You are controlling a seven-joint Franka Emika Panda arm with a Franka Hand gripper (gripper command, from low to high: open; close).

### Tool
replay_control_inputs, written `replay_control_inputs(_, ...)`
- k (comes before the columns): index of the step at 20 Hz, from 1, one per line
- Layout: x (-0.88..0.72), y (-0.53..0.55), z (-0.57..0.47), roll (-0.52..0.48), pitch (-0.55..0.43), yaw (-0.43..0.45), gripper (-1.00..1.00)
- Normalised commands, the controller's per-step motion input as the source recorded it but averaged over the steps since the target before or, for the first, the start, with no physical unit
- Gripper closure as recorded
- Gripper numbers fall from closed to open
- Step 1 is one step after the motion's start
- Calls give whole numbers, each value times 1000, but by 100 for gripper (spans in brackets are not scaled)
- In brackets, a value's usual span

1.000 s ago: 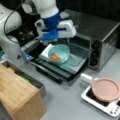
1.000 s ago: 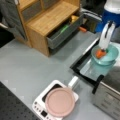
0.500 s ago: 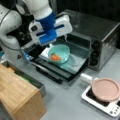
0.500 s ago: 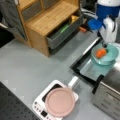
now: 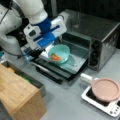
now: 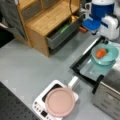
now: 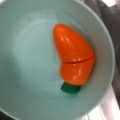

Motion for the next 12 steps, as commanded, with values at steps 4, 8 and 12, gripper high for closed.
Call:
replay_control_inputs(4, 107, 12, 164, -204, 325, 621, -100)
replay_control_inputs(8, 245, -10, 211, -128, 327, 384, -100)
replay_control_inputs(12, 392, -54, 189, -197, 344, 220, -100)
